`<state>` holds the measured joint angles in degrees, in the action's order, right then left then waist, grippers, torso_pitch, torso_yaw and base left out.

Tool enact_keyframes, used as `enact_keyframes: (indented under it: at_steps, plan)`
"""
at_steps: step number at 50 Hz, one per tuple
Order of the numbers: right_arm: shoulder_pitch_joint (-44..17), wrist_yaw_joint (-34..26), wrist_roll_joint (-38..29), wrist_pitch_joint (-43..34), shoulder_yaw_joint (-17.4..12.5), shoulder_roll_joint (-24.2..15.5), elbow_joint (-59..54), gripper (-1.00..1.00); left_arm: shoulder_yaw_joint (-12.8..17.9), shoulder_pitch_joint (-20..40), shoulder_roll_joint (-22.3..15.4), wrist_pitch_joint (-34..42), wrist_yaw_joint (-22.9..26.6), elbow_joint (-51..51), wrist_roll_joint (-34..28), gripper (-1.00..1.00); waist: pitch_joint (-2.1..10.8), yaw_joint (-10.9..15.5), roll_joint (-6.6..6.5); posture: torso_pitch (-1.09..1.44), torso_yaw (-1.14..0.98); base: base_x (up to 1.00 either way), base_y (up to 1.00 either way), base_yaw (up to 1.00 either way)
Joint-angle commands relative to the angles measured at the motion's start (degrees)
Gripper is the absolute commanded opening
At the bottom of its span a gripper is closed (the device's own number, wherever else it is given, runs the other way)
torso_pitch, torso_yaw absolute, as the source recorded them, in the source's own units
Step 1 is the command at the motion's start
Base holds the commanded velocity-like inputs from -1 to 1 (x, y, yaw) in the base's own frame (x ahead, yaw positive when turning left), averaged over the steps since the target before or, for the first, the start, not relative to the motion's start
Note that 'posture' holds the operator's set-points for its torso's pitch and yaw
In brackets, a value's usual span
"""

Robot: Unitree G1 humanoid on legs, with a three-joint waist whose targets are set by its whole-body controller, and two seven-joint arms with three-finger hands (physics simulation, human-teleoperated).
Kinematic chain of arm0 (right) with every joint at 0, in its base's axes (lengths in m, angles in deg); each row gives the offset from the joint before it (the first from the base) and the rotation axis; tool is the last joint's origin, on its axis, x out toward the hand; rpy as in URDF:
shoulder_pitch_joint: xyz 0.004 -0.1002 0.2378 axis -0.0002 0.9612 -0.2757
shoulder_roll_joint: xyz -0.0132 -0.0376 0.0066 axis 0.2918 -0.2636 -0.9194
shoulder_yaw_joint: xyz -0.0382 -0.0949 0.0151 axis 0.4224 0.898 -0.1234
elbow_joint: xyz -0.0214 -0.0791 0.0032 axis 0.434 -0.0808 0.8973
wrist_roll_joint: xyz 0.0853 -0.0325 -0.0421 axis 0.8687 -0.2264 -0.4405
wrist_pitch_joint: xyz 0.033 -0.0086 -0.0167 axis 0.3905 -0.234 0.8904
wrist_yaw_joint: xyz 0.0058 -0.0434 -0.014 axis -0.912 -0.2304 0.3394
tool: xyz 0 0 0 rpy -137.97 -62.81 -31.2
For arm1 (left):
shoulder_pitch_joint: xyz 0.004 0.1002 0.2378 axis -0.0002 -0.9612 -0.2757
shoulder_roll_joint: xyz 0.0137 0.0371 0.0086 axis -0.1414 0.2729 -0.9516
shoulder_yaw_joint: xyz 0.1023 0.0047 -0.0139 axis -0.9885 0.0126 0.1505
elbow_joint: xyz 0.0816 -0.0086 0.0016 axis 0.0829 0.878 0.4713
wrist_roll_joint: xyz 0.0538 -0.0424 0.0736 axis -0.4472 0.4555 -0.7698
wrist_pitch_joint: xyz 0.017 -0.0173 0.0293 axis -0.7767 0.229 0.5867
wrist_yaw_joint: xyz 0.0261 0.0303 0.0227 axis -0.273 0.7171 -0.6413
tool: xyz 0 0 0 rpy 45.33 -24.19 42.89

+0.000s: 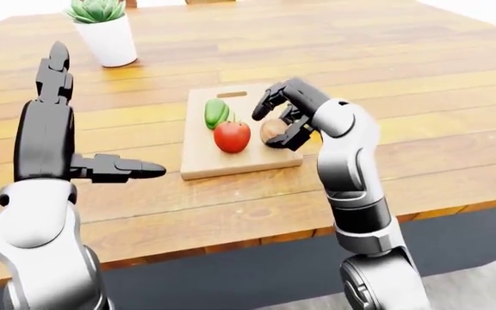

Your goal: Place the avocado, onion, tomato and bell pepper on the cutting board.

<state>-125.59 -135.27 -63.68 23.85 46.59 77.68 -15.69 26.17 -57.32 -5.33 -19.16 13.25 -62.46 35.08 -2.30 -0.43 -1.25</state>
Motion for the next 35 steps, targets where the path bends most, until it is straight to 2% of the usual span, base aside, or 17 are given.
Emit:
enact_keyframes:
  at_steps: [1,9,15,16,20,22,30,35]
  plan:
    - [-2.45,0.55,-0.45,0.89,-0.53,-0.41,2.19,0.03,0.52,1.49,-0.69,-1.41,-0.61,-1.31,-0.38,1.0,1.55,0.0,-0.25,0.0,0.0,0.0,0.0,0.0]
    - [-1.43,0.47,-0.6,1.23,-0.29,-0.05,2.64,0.26,0.92,0.85,-0.79,-1.32,-0.33,-2.0,-0.38,1.0,1.57,-0.03,-0.25,0.0,0.0,0.0,0.0,0.0]
    - [-1.54,-0.21,-0.84,1.37,-0.18,-0.09,2.78,0.62,1.09,0.26,-0.58,-1.86,-0.63,-1.84,-0.18,1.0,1.63,-0.01,-0.3,0.0,0.0,0.0,0.0,0.0]
    - [-1.75,-0.3,-0.9,1.32,-0.25,-0.09,2.75,0.75,1.23,0.22,-0.56,-1.85,-0.62,-1.91,-0.1,1.0,1.63,0.01,-0.31,0.0,0.0,0.0,0.0,0.0]
    - [-1.96,-0.77,-1.1,1.12,-0.34,-0.1,2.93,0.86,1.29,0.07,-0.52,-1.82,-0.68,-2.09,-0.04,1.0,1.61,-0.01,-0.29,0.0,0.0,0.0,0.0,0.0]
    - [-2.6,-1.16,-1.31,0.98,-0.44,-0.29,2.92,0.98,1.39,0.02,-0.63,-1.79,-0.65,-2.15,0.01,1.0,1.61,0.0,-0.28,0.0,0.0,0.0,0.0,0.0]
    - [-6.26,-6.53,-3.81,-1.23,-1.59,-3.25,6.01,1.0,1.61,-0.09,-0.66,-1.88,-0.84,-2.14,0.45,1.0,1.5,0.04,-0.25,0.0,0.0,0.0,0.0,0.0]
    - [-9.67,-9.24,-5.17,0.3,-3.85,-7.96,5.12,1.0,1.43,-0.16,-0.48,-2.22,-1.27,-1.8,0.67,1.0,1.27,0.06,-0.09,0.0,0.0,0.0,0.0,0.0]
